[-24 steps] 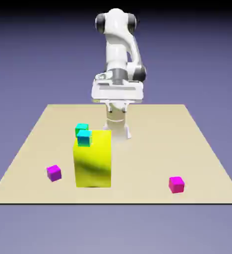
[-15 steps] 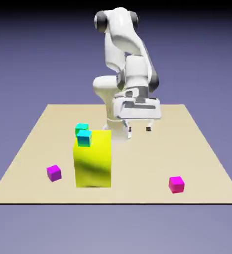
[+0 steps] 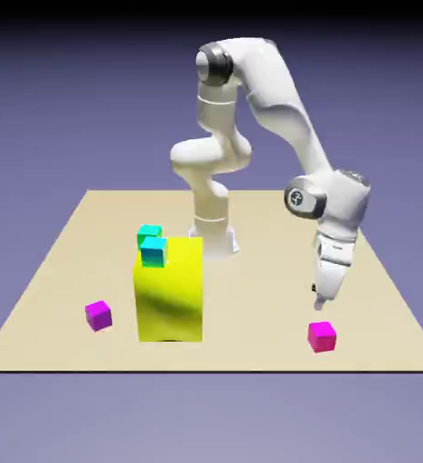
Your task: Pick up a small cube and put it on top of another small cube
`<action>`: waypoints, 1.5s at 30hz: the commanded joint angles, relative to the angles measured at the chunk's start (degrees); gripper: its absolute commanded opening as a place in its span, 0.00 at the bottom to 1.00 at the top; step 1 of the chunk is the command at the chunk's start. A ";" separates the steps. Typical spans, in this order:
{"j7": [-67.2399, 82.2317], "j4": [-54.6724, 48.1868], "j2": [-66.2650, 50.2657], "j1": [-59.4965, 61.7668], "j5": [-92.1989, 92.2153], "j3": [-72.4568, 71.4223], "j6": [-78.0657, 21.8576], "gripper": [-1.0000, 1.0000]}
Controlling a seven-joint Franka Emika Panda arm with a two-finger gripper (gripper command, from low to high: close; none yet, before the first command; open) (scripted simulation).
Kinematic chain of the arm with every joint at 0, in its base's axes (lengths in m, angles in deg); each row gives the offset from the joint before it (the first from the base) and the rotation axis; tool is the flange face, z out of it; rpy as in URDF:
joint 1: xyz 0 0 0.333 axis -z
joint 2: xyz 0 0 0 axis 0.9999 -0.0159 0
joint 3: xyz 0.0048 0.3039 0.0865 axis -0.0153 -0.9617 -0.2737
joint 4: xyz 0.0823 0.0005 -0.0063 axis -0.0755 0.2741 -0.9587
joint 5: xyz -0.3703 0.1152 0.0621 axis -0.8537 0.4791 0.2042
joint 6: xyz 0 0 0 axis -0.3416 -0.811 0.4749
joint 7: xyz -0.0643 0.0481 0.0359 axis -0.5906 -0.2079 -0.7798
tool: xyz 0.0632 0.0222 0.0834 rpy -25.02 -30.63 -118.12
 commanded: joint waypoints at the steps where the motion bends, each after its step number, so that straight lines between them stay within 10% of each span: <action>1: 1.32 -1.45 -2.08 -0.92 -1.14 -0.36 -1.51 0.50; 9: 0.72 -5.04 -14.20 -3.29 -8.15 2.09 2.33 0.50; 10: 0.72 -5.04 -14.20 -3.29 -8.15 2.09 2.33 0.00; 32: -38.46 -3.51 2.70 29.54 29.39 29.29 -10.79 0.00; 45: -39.67 0.75 -6.54 36.18 53.37 36.87 -10.42 0.00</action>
